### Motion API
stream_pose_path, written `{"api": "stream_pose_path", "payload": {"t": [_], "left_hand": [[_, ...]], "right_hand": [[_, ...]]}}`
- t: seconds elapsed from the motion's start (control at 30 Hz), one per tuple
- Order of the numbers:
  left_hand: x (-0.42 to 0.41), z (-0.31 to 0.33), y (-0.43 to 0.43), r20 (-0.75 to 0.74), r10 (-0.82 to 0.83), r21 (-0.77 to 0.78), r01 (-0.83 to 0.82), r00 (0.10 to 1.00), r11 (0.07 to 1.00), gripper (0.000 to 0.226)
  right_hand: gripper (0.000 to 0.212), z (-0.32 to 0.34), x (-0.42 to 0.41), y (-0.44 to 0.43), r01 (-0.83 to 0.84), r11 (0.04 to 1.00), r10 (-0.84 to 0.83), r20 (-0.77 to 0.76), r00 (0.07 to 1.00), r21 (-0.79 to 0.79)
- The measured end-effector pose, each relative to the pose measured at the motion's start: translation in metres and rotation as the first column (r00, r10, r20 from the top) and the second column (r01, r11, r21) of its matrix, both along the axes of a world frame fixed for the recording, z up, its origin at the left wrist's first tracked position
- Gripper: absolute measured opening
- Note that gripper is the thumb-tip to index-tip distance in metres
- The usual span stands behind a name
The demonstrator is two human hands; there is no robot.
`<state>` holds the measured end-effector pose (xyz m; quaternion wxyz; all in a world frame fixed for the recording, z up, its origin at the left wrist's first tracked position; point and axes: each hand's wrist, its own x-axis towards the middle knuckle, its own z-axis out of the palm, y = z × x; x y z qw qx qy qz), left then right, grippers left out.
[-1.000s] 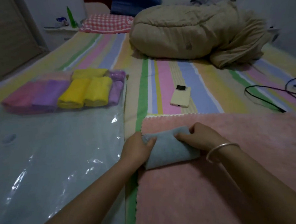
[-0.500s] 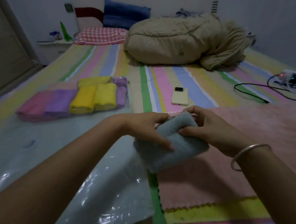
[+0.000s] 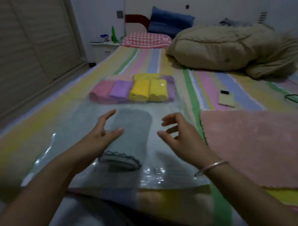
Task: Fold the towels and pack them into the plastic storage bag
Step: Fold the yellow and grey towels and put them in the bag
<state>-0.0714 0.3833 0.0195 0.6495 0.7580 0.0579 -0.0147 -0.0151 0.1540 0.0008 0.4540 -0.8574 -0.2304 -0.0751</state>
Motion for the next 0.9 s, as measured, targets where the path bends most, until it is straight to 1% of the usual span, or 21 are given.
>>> {"api": "stream_pose_path", "payload": {"t": [0.03,0.07,0.1,0.13,0.17,0.23,0.3,0.37,0.43,0.47,0.53,0.6,0.63,0.67,0.73,0.77,0.8,0.83,0.87,0.9], "left_hand": [[-0.01,-0.002,0.013,-0.028,0.049,-0.068,-0.05,0.998,0.996,0.049],[-0.019,-0.005,0.025,-0.053,0.099,-0.096,-0.104,0.994,0.99,0.049],[-0.027,-0.008,0.035,-0.074,0.145,-0.09,-0.152,0.987,0.984,0.051],[-0.034,-0.013,0.042,-0.082,0.178,-0.073,-0.184,0.981,0.98,0.052],[-0.041,-0.016,0.047,-0.076,0.197,-0.058,-0.202,0.977,0.978,0.051],[-0.054,-0.021,0.052,-0.024,0.193,-0.025,-0.194,0.981,0.981,0.042],[-0.066,-0.024,0.056,0.047,0.153,0.029,-0.155,0.987,0.988,0.029],[-0.072,-0.027,0.061,0.124,0.13,0.067,-0.139,0.984,0.988,0.023],[-0.076,-0.028,0.066,0.155,0.15,0.062,-0.161,0.976,0.985,0.023],[-0.078,-0.029,0.067,0.155,0.167,0.047,-0.176,0.974,0.983,0.024],[-0.083,-0.029,0.066,0.154,0.172,0.013,-0.176,0.973,0.984,0.027],[-0.091,-0.025,0.063,0.132,0.101,-0.049,-0.095,0.986,0.994,0.029],[-0.094,-0.022,0.06,0.108,0.025,-0.09,-0.016,0.994,0.996,0.027],[-0.098,-0.017,0.057,0.082,-0.076,-0.114,0.085,0.994,0.99,0.026],[-0.102,-0.011,0.048,0.025,-0.317,-0.067,0.318,0.948,0.946,0.026],[-0.103,-0.01,0.041,-0.006,-0.422,-0.017,0.422,0.907,0.907,0.026],[-0.102,-0.011,0.035,-0.035,-0.496,0.019,0.496,0.868,0.868,0.027],[-0.1,-0.014,0.029,-0.062,-0.518,0.032,0.521,0.853,0.853,0.028],[-0.097,-0.018,0.023,-0.066,-0.483,0.009,0.485,0.873,0.875,0.029],[-0.093,-0.021,0.018,-0.057,-0.397,-0.032,0.396,0.916,0.918,0.029]], "right_hand": [[0.029,-0.009,-0.009,0.011,-0.05,0.996,0.055,0.079,0.995,-0.07],[0.027,-0.016,-0.018,0.021,-0.116,0.979,0.139,0.137,0.981,-0.167],[0.027,-0.023,-0.026,0.03,-0.178,0.94,0.234,0.171,0.957,-0.29],[0.031,-0.029,-0.031,0.038,-0.215,0.881,0.317,0.189,0.929,-0.421],[0.037,-0.035,-0.034,0.045,-0.221,0.82,0.374,0.203,0.905,-0.528],[0.046,-0.042,-0.036,0.054,-0.2,0.747,0.417,0.213,0.883,-0.634],[0.046,-0.047,-0.035,0.057,-0.195,0.724,0.4,0.172,0.9,-0.662],[0.041,-0.053,-0.032,0.053,-0.222,0.723,0.376,0.103,0.921,-0.654],[0.035,-0.057,-0.029,0.048,-0.241,0.733,0.361,0.063,0.931,-0.637],[0.036,-0.059,-0.027,0.045,-0.238,0.738,0.356,0.065,0.932,-0.631],[0.047,-0.062,-0.028,0.045,-0.213,0.752,0.356,0.112,0.928,-0.623],[0.056,-0.063,-0.03,0.047,-0.195,0.765,0.356,0.151,0.922,-0.614],[0.057,-0.061,-0.029,0.048,-0.18,0.776,0.33,0.147,0.932,-0.604],[0.052,-0.059,-0.029,0.05,-0.169,0.8,0.293,0.13,0.947,-0.575],[0.029,-0.049,-0.025,0.055,-0.143,0.872,0.192,0.06,0.979,-0.469],[0.024,-0.044,-0.022,0.057,-0.137,0.915,0.148,0.0,0.989,-0.38],[0.025,-0.039,-0.02,0.059,-0.136,0.952,0.125,-0.057,0.991,-0.273],[0.025,-0.032,-0.018,0.061,-0.126,0.975,0.109,-0.102,0.989,-0.184],[0.026,-0.025,-0.018,0.061,-0.116,0.985,0.102,-0.108,0.989,-0.13],[0.026,-0.019,-0.019,0.062,-0.104,0.987,0.097,-0.061,0.993,-0.124]]}}
